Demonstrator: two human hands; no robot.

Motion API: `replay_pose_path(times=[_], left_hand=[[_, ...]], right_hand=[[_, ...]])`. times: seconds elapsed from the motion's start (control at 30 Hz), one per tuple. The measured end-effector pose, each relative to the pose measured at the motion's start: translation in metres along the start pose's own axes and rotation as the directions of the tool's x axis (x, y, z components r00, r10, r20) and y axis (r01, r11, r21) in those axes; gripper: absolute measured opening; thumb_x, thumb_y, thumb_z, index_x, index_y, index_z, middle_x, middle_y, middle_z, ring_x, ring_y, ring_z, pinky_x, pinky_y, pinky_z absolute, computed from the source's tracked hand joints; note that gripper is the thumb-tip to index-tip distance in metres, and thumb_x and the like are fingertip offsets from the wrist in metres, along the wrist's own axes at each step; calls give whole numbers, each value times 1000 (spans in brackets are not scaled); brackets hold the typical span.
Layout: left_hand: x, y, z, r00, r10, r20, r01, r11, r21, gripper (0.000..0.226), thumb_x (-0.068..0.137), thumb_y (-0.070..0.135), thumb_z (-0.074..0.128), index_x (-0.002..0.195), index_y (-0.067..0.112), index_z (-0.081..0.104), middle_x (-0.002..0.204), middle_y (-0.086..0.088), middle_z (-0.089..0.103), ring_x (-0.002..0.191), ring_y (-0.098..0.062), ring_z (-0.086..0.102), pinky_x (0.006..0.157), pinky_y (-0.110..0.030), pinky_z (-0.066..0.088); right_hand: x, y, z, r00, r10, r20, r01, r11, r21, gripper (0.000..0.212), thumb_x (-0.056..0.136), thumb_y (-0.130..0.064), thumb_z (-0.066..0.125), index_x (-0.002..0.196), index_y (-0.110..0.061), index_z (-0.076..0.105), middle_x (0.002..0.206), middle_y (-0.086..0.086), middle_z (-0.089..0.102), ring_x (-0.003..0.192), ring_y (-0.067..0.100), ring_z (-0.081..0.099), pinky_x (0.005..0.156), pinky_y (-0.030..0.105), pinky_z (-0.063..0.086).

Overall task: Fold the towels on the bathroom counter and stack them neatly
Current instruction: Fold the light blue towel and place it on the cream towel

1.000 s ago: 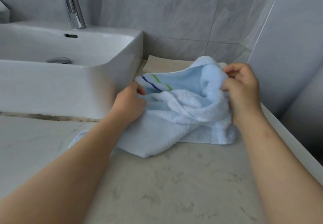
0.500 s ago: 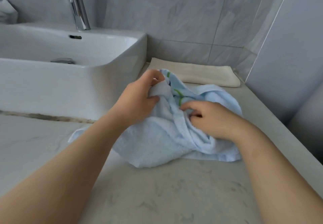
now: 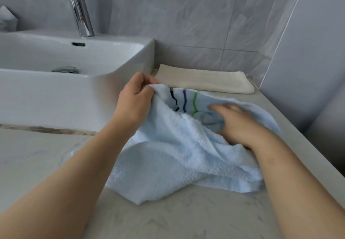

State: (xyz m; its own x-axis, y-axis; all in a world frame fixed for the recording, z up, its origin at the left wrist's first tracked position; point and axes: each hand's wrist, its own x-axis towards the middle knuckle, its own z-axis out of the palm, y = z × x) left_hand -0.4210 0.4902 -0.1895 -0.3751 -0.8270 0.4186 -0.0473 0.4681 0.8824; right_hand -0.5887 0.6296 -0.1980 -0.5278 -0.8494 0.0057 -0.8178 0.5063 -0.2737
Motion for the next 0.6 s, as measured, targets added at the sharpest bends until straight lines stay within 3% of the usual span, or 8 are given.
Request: replay_pose_path(times=[0.07,0.17,0.23,0.33,0.4,0.47,0.53,0.6], left_hand=[[-2,1,0,1000,27,-11,-25,992,126,32,85,1,37,77,28,54,74,13,56,70,-5,50,62,-10,38],[-6,3,1,990,143,10,-139,934,329,29,86,0,38,87,25,52,76,13,54,69,-7,46,56,-4,33],[-7,2,2,980,194,44,-195,897,397,29,85,-2,39,87,24,52,74,14,51,68,-6,45,56,-2,33],[-7,3,1,981,182,71,-194,876,441,29,81,-5,40,76,19,55,63,12,47,61,-4,44,52,-6,32],[-8,4,1,988,125,94,-154,888,434,23,79,1,43,71,16,58,56,10,48,57,-5,44,51,-10,32],[-9,4,0,987,31,159,-98,895,434,17,78,20,48,66,14,59,48,8,49,52,-7,43,51,-21,34],[-9,2,2,961,-75,267,-82,843,532,35,76,39,48,60,8,52,51,3,47,54,-13,42,56,-26,33],[-7,0,3,907,-230,352,-90,713,696,48,85,46,49,56,9,47,55,-3,46,58,-20,43,59,-28,34]], right_hand=[[-1,0,0,995,-14,95,6,996,87,62,82,-42,62,138,-43,35,145,-8,37,129,22,40,106,40,36],[-1,-5,0,990,-96,100,83,989,124,35,85,-29,62,120,-30,58,118,-4,61,104,17,57,90,31,47],[0,-7,2,992,-117,45,109,983,151,16,83,-24,63,98,-22,67,95,0,67,86,17,60,72,28,47],[3,-6,2,986,-38,-160,100,911,401,5,81,-22,66,78,-20,62,70,-1,59,65,15,53,54,25,35],[5,-5,-1,929,102,-356,144,786,601,12,82,-22,65,77,-24,54,69,-6,55,61,13,49,53,24,35],[5,-7,-7,812,266,-520,265,625,734,19,83,-18,63,79,-28,48,73,-8,55,65,11,51,59,25,40],[2,-8,-12,738,388,-553,347,484,803,23,84,-17,60,93,-33,46,84,-4,58,76,13,56,68,27,45],[2,-4,-11,777,398,-488,191,590,785,35,88,-22,57,118,-31,42,100,-1,57,89,20,56,73,30,45]])
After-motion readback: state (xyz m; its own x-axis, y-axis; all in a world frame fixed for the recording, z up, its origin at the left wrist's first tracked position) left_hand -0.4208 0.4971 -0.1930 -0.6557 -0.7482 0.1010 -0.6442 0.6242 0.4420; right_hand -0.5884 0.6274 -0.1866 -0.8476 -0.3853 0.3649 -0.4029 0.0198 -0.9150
